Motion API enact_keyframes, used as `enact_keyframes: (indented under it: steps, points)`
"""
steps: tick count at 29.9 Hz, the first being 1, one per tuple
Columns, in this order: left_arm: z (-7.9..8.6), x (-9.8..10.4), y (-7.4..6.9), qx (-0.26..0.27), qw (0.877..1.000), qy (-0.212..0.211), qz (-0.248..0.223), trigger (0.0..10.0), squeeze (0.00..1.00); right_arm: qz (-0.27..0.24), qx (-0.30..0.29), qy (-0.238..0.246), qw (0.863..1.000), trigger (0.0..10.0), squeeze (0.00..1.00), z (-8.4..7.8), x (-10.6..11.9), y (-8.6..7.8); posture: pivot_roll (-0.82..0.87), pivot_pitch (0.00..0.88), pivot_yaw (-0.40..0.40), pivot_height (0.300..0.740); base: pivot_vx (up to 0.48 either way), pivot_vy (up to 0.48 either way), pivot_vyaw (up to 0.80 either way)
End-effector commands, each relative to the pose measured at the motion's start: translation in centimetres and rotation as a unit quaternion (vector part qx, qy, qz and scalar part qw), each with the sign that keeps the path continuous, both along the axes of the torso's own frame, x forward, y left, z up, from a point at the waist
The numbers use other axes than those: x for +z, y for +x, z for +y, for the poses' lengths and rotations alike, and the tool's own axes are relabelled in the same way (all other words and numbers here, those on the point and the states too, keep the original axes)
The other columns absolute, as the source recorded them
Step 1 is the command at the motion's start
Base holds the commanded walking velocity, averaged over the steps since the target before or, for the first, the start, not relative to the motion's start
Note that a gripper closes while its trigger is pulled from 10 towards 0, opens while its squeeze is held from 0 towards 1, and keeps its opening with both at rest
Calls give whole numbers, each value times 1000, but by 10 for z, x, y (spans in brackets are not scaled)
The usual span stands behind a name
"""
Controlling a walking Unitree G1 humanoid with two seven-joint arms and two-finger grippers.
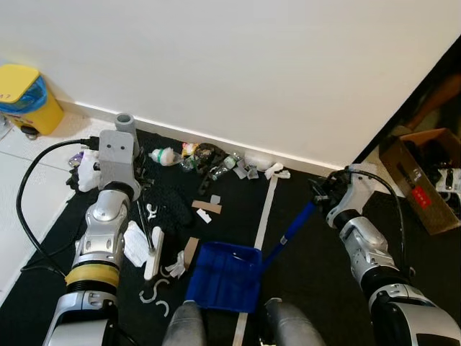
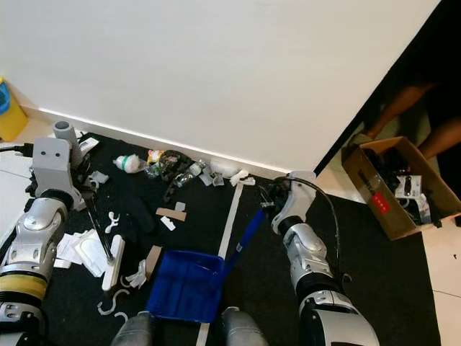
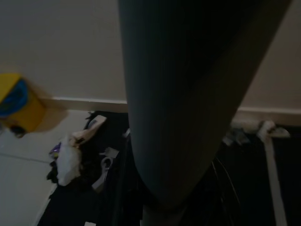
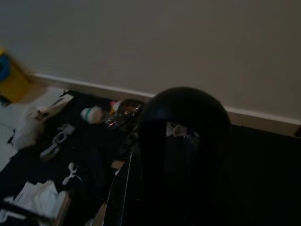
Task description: Sweep floor
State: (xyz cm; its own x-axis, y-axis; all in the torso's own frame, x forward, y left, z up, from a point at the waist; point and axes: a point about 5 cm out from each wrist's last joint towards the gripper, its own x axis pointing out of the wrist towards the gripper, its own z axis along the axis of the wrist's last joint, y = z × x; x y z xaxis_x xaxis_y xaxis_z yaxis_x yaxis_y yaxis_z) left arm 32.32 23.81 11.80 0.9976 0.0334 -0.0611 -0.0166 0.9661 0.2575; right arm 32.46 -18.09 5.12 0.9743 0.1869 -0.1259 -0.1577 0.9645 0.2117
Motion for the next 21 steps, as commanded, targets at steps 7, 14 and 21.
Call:
enact_keyframes:
  steps: [7,14,21]
  points:
    - [-68,-36,2,-108,991,21,78,10000,0,7,-2,-22,1000,10000,0,3,-2,0,63,162,-45,740,0,0,0]
    - [-118,-12,31,-119,992,-32,27,10000,0,-25,60,-94,993,10000,0,9,12,8,47,161,-40,740,0,0,0]
    - [-125,14,46,-94,993,-71,-15,10000,0,-37,90,-153,983,10000,0,5,18,11,39,161,-44,740,0,0,0]
